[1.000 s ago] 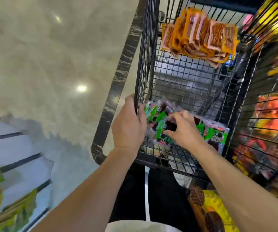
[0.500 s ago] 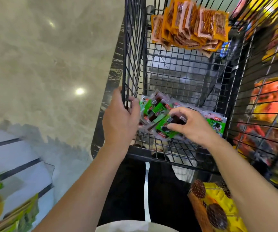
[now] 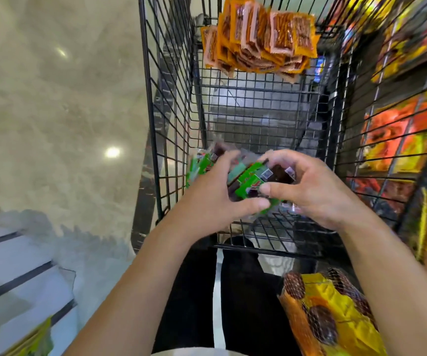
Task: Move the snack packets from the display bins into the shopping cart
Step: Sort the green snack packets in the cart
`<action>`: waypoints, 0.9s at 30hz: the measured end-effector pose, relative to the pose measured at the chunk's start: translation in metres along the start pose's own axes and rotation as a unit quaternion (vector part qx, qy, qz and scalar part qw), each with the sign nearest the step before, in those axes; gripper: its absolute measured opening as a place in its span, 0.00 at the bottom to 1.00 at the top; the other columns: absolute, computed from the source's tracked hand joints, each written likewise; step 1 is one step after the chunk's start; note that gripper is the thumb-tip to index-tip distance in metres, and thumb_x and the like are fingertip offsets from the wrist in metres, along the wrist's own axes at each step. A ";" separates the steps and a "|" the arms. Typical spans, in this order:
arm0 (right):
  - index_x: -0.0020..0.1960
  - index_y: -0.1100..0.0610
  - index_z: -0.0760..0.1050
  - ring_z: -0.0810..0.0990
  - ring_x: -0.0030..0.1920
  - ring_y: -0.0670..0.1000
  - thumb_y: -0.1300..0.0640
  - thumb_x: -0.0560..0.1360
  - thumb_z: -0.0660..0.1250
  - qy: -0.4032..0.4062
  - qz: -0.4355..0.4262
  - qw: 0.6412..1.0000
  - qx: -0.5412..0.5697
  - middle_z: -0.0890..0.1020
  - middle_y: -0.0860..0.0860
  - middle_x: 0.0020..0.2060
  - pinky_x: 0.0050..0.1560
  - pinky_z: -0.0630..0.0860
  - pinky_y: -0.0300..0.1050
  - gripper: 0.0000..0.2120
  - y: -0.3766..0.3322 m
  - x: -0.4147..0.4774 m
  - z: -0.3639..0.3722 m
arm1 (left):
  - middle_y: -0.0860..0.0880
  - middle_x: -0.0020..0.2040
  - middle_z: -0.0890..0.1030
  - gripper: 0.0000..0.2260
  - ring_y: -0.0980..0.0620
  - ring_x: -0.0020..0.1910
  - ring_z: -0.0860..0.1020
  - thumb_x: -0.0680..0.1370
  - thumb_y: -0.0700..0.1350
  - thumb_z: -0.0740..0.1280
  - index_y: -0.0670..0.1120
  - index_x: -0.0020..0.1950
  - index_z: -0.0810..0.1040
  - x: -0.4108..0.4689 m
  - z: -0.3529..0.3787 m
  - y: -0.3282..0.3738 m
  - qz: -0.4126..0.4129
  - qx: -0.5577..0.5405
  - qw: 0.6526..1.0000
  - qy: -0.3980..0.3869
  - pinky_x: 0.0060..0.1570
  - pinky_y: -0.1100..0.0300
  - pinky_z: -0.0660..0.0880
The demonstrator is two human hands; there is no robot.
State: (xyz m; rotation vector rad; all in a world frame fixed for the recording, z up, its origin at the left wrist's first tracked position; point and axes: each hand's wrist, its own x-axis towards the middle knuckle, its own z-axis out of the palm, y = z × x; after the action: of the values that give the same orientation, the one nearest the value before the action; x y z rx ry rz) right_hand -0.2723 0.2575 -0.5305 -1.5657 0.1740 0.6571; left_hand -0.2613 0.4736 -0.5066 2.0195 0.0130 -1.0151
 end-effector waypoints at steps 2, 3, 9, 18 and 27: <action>0.56 0.52 0.80 0.82 0.50 0.40 0.63 0.71 0.78 0.028 0.003 1.000 0.007 0.85 0.43 0.52 0.50 0.77 0.35 0.16 0.002 0.002 0.004 | 0.61 0.59 0.83 0.27 0.60 0.59 0.82 0.74 0.55 0.80 0.56 0.70 0.74 0.007 0.004 -0.008 -0.006 0.019 1.000 -0.015 0.66 0.51 0.78; 0.55 0.50 0.80 0.82 0.51 0.42 0.63 0.72 0.78 0.043 0.006 0.999 -0.015 0.85 0.45 0.52 0.52 0.79 0.40 0.16 0.005 0.004 0.006 | 0.58 0.56 0.85 0.22 0.58 0.56 0.83 0.76 0.54 0.79 0.55 0.66 0.76 0.009 0.006 -0.011 -0.005 0.032 0.999 -0.010 0.64 0.49 0.79; 0.60 0.52 0.82 0.85 0.56 0.50 0.53 0.73 0.77 0.062 0.068 0.993 0.080 0.86 0.48 0.53 0.56 0.83 0.47 0.16 0.026 0.018 -0.006 | 0.56 0.53 0.87 0.14 0.58 0.53 0.84 0.78 0.47 0.76 0.54 0.63 0.80 0.006 0.015 -0.027 -0.056 -0.067 0.995 0.050 0.59 0.49 0.81; 0.81 0.51 0.62 0.66 0.73 0.57 0.49 0.77 0.75 0.009 0.136 0.904 -0.406 0.69 0.51 0.74 0.74 0.64 0.54 0.38 0.079 0.063 -0.013 | 0.61 0.50 0.88 0.11 0.59 0.51 0.86 0.80 0.42 0.75 0.56 0.57 0.80 0.012 0.008 -0.035 -0.131 -0.288 0.936 0.153 0.62 0.46 0.81; 0.63 0.44 0.70 0.60 0.57 0.47 0.48 0.71 0.80 0.035 0.139 0.875 -0.462 0.65 0.44 0.55 0.62 0.68 0.51 0.26 0.100 0.053 -0.024 | 0.56 0.53 0.88 0.12 0.55 0.56 0.86 0.79 0.43 0.76 0.56 0.59 0.80 0.016 0.011 -0.041 -0.140 -0.304 0.930 0.151 0.64 0.43 0.81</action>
State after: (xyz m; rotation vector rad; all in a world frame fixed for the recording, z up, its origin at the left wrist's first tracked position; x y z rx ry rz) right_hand -0.2703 0.2374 -0.6443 -2.5199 0.1457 0.9904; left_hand -0.2727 0.4865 -0.5487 1.5914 0.7129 -0.7329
